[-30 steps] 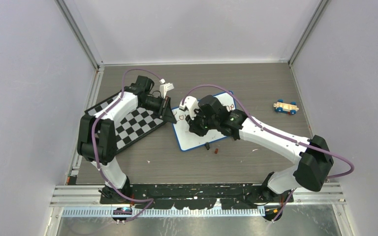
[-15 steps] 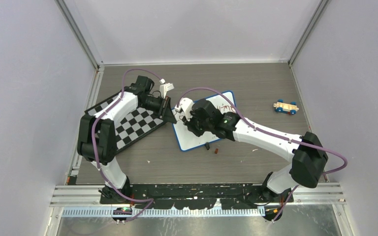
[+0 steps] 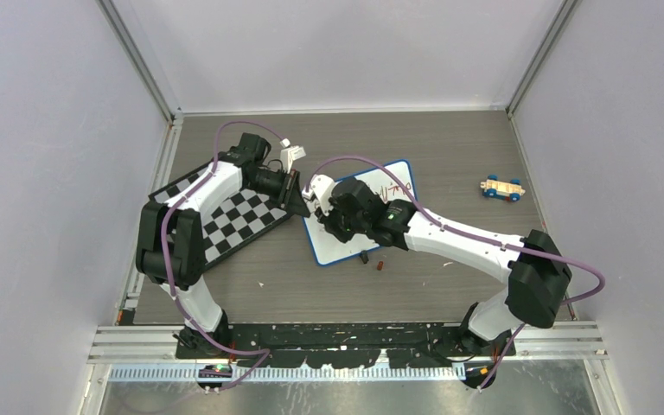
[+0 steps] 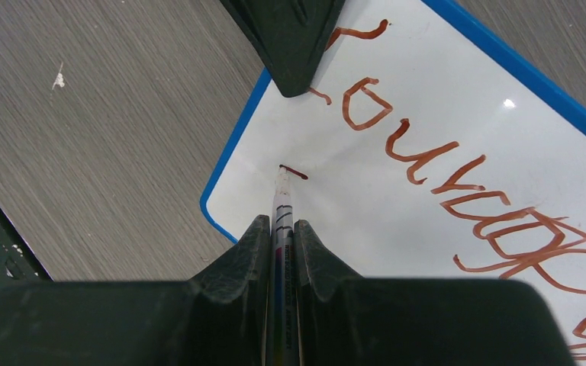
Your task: Write a sentence on the whiteboard
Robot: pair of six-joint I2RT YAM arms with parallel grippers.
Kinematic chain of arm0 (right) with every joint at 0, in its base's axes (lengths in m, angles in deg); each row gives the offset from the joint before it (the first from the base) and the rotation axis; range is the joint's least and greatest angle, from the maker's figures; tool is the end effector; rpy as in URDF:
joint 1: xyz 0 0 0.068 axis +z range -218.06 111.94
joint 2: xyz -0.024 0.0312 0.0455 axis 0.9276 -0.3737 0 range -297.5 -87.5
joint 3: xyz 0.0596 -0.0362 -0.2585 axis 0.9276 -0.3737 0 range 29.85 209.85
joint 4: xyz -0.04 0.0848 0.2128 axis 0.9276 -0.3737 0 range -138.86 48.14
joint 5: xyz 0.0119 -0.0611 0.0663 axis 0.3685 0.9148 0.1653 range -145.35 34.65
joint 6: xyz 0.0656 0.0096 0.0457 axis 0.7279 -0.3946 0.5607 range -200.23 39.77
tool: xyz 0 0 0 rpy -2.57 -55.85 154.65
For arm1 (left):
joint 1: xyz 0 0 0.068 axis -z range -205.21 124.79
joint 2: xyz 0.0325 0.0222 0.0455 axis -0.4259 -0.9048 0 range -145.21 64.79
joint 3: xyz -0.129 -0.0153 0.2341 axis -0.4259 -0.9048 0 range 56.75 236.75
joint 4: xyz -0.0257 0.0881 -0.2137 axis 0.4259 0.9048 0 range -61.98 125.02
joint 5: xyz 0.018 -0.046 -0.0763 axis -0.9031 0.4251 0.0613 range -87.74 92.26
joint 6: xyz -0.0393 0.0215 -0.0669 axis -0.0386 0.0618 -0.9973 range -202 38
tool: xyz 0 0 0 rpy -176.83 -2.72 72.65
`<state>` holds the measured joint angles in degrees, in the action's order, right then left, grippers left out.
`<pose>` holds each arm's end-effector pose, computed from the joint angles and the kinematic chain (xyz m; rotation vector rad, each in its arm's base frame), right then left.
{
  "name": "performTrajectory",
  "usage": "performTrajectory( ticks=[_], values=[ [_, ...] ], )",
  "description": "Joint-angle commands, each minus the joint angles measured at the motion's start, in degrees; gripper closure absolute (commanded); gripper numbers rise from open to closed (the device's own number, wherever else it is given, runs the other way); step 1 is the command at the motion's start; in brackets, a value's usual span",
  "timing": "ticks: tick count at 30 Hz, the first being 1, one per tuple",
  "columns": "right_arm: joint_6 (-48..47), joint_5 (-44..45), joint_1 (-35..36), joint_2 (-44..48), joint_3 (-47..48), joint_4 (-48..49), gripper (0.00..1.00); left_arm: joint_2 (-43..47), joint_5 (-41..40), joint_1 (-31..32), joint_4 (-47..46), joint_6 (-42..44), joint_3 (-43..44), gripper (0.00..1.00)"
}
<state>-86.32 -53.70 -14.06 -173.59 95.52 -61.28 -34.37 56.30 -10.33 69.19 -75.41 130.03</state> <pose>0.1979 0.2690 0.2614 -1.1374 1.9977 0.4064 0.2992 -0.1378 0.2238 0.7244 2.4232 -1.3165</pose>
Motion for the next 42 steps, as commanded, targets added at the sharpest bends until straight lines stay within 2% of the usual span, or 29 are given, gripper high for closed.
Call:
performTrajectory(
  ticks=[1, 12, 23, 42],
  values=[
    [-0.4, 0.2, 0.4, -0.4, 0.3, 3.1, 1.00, -0.8, -2.0, 0.2, -0.4, 0.2, 0.5, 1.00],
    [-1.9, -0.9, 0.5, 1.3, -2.6, 0.8, 1.00, -0.9, -2.0, 0.3, 0.1, 0.4, 0.8, 1.00],
    [-2.1, 3.5, -0.9, 2.6, -0.4, 1.8, 1.00, -0.7, -2.1, 0.2, 0.2, 0.4, 0.9, 1.00],
    [0.2, 1.6, -2.9, 2.8, 0.9, 1.5, 1.00, -1.1, -2.1, 0.2, 0.3, 0.5, 1.3, 1.00]
  ],
)
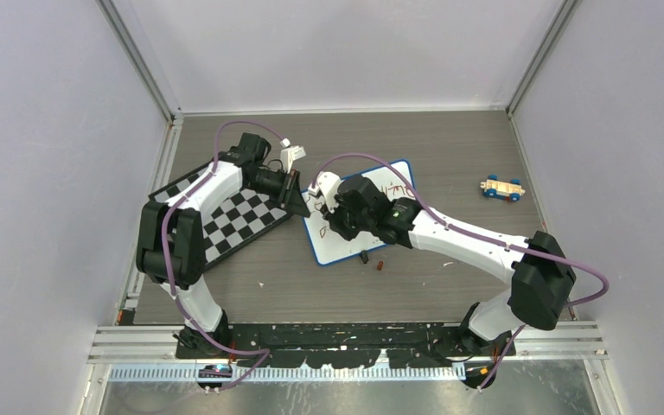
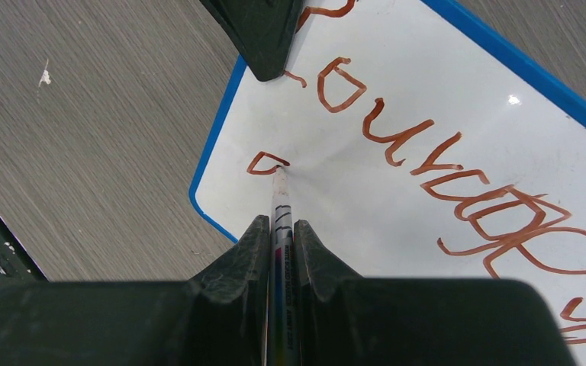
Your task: Write a sentence on the whiteboard
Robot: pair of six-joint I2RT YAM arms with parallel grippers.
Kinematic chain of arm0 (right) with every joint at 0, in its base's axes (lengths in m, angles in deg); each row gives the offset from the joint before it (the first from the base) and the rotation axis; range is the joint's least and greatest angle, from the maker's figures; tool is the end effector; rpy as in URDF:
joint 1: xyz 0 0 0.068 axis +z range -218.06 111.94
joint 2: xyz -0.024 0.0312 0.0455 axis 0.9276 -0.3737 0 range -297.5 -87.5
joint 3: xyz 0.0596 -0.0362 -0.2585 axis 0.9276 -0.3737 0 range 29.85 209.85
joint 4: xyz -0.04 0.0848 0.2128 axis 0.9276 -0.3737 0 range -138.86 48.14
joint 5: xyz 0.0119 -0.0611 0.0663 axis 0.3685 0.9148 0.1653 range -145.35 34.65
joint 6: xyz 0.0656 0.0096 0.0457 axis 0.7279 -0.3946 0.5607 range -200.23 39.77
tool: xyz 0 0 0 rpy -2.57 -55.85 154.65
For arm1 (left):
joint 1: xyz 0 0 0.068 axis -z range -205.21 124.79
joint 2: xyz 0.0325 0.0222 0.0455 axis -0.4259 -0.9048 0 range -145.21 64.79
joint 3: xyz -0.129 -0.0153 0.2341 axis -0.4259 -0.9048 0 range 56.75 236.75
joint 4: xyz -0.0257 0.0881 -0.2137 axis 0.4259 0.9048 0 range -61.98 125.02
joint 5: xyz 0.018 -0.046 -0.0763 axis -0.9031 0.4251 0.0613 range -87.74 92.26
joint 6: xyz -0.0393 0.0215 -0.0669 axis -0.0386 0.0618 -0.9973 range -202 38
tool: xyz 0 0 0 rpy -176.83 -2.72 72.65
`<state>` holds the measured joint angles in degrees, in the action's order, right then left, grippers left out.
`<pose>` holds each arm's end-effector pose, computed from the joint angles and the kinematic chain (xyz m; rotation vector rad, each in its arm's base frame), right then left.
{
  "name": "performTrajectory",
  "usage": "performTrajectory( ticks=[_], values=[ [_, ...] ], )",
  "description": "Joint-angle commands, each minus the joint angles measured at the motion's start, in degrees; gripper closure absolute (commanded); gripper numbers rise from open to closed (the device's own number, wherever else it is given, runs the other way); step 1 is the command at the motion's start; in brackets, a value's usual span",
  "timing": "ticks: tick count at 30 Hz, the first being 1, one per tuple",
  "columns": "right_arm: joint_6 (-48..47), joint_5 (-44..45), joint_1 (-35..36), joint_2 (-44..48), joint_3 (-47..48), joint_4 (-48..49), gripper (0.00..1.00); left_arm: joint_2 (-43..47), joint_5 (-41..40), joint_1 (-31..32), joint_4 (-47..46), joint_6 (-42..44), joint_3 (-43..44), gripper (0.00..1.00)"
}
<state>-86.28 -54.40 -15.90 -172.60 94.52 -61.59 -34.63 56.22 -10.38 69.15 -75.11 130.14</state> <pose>0.2028 0.2591 0.2603 -1.1129 2.0175 0.4015 0.3002 -0.1377 0.2229 0.7281 2.4223 -1.3131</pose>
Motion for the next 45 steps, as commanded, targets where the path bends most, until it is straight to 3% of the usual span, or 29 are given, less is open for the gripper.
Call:
performTrajectory(
  ticks=[1, 14, 28, 35, 45],
  values=[
    [0.1, 1.7, -1.1, 1.8, 1.7, 1.3, 1.00, -0.8, -2.0, 0.3, 0.3, 0.2, 1.1, 1.00],
    [-1.6, -3.7, -1.1, 2.9, -1.3, -3.0, 1.00, -0.8, -2.1, 0.3, 0.6, 0.3, 1.6, 1.00],
    [-1.6, -3.4, -1.2, 4.1, 5.8, -6.0, 1.00, -0.5, -1.8, 0.3, 0.7, 0.4, 1.6, 1.00],
    [-1.2, 3.9, -1.3, 1.9, 5.1, -2.2, 1.00, -0.3, -1.7, 0.3, 0.8, 0.2, 1.8, 1.00],
    [-1.7, 0.8, -1.3, 2.1, 0.0, -3.0, 1.00, -0.7, -1.8, 0.3, 0.7, 0.6, 1.6, 1.00]
  ],
)
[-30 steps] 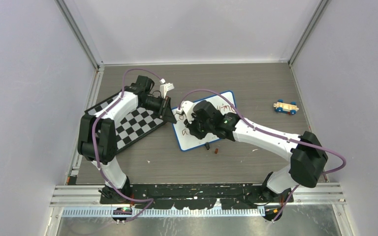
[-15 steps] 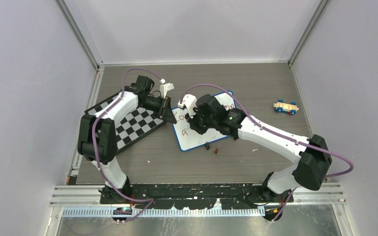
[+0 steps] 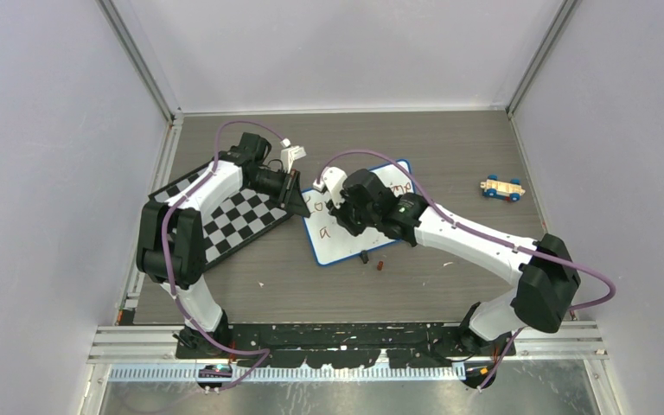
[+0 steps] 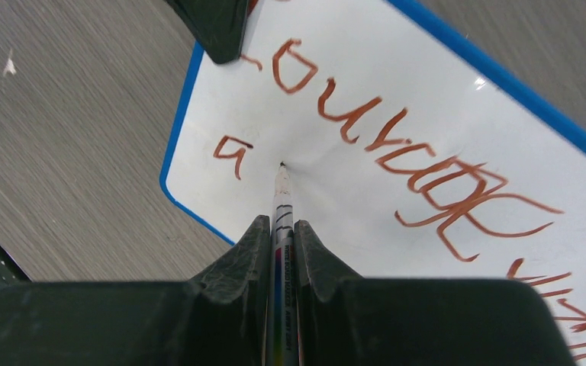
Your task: Write a sentence on the whiteboard
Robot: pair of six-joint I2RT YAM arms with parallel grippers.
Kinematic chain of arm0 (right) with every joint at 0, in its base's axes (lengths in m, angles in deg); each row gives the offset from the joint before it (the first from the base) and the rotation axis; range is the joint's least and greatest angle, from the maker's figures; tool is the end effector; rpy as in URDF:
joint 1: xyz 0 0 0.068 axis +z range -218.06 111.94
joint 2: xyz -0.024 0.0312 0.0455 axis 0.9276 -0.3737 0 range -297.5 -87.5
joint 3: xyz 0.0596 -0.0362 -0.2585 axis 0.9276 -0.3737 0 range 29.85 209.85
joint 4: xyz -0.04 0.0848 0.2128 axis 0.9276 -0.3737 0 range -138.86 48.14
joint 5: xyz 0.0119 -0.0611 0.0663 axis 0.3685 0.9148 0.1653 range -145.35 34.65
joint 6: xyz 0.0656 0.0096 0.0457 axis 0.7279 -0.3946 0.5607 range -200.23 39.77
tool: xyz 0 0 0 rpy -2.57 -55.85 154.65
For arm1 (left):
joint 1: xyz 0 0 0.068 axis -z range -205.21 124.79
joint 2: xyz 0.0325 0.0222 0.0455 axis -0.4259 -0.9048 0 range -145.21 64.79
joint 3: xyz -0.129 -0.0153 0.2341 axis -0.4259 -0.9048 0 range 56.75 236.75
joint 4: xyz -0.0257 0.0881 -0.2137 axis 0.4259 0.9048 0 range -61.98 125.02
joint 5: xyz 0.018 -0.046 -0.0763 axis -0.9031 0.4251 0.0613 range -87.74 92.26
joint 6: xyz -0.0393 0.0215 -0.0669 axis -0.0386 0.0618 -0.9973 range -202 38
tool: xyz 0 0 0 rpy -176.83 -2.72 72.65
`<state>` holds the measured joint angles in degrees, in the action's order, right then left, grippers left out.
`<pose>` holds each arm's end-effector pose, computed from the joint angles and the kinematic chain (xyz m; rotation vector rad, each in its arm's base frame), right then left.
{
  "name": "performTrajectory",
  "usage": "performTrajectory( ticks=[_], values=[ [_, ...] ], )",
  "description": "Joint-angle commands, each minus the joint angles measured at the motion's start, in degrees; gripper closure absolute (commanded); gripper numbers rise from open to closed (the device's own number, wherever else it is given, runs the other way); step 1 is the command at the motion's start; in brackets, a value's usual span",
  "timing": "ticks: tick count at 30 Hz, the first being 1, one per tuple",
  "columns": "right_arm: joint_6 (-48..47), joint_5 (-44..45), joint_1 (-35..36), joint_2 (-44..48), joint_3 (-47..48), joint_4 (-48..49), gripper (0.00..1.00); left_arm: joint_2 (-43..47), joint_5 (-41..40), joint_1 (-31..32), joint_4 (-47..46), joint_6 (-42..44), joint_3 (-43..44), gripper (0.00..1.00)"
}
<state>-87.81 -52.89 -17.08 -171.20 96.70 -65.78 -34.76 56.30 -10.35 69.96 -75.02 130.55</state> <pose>0.2053 0.2486 0.2725 -1.1077 2.0221 0.3444 0.2998 -0.1379 0.2235 0.7270 2.4294 -1.3179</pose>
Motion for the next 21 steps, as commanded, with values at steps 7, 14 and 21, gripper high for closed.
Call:
performTrajectory(
  ticks=[7, 14, 21],
  values=[
    [-1.6, -1.7, -0.1, 2.3, -3.9, -0.6, 1.00, -0.7, -2.0, 0.3, -0.1, 0.5, 1.2, 1.00],
    [-3.0, -0.9, -0.2, 3.7, -2.0, -2.0, 1.00, -0.3, -2.0, 0.3, 0.2, 0.6, 1.2, 1.00],
    [-2.4, -1.7, -0.6, 4.1, 0.3, -2.9, 1.00, -0.4, -1.8, 0.3, 0.2, 0.6, 1.3, 1.00]
  ],
)
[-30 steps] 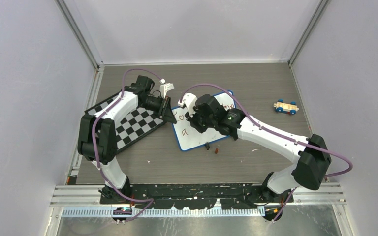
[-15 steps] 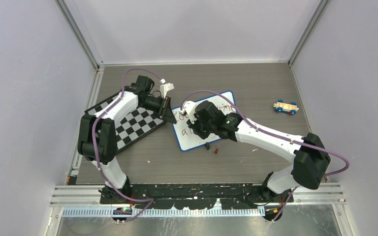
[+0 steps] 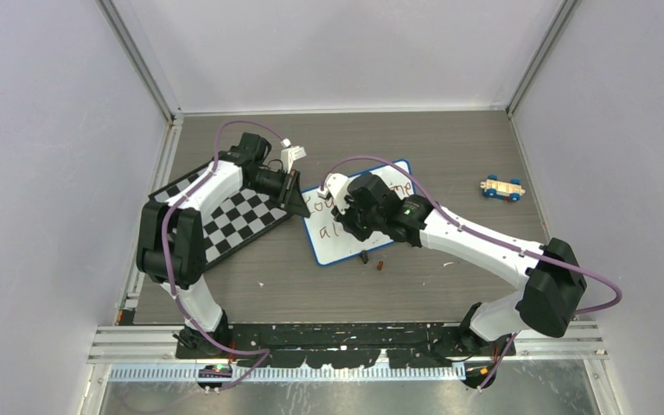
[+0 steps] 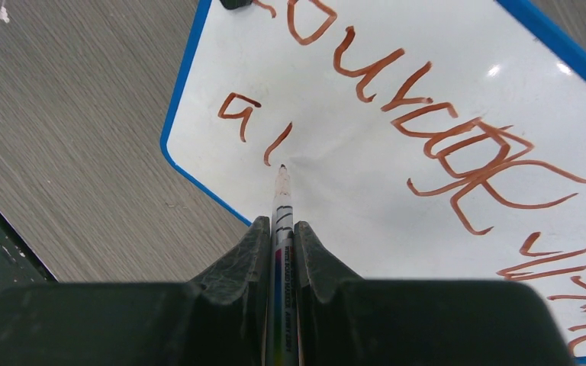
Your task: Write a sentence on the whiteboard
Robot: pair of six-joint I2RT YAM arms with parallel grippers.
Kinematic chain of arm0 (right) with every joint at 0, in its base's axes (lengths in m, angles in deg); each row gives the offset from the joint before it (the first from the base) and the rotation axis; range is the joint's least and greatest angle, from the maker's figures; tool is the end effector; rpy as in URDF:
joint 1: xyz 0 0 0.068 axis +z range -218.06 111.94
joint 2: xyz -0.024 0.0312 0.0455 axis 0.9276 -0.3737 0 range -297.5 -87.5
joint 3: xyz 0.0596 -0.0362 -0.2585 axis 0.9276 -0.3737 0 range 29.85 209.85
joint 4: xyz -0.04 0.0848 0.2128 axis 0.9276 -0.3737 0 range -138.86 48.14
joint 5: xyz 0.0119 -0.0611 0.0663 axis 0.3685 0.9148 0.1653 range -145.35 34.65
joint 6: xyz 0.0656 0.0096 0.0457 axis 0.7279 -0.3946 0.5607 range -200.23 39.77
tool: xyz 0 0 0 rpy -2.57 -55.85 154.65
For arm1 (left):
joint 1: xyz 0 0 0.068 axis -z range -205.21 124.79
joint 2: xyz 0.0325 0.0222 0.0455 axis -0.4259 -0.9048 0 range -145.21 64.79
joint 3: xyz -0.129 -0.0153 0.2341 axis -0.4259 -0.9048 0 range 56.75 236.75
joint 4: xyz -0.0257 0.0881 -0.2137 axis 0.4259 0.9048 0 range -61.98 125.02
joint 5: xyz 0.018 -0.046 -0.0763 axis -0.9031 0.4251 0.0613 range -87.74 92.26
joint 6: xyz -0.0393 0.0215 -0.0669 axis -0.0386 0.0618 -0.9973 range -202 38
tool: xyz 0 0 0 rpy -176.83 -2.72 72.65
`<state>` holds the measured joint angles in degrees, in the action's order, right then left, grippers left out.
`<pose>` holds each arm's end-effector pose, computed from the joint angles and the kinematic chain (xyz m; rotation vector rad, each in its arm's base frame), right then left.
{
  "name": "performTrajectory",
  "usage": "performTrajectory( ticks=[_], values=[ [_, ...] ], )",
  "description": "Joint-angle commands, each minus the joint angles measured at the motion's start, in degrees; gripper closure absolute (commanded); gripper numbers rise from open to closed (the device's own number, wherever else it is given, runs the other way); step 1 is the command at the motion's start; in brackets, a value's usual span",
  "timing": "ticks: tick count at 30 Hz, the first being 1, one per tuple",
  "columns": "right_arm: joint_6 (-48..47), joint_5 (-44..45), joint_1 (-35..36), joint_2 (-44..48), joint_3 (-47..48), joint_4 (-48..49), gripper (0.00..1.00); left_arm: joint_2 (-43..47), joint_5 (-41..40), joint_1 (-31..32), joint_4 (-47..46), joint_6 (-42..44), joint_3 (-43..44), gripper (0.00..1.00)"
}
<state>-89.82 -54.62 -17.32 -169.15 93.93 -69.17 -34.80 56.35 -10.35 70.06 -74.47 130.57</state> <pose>0.1945 0.2365 0.2609 -1.1899 2.0601 0.3330 0.2998 -0.1379 0.2234 0.7370 2.4244 -1.3162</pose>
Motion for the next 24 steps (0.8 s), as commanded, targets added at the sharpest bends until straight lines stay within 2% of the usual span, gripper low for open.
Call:
performTrajectory(
  ticks=[1, 9, 24],
  values=[
    [-0.4, 0.1, -0.3, 1.8, 2.9, 0.9, 1.00, -0.3, -1.9, 0.3, 0.1, 0.0, 1.3, 1.00],
    [-0.6, 2.1, -0.3, 0.0, 1.2, 4.7, 1.00, 0.0, -1.9, 0.3, 0.1, 0.2, 1.0, 1.00],
    [-1.5, 2.7, -0.3, 1.4, -3.5, 3.6, 1.00, -0.3, -1.9, 0.3, 0.1, 0.4, 0.9, 1.00]
  ],
)
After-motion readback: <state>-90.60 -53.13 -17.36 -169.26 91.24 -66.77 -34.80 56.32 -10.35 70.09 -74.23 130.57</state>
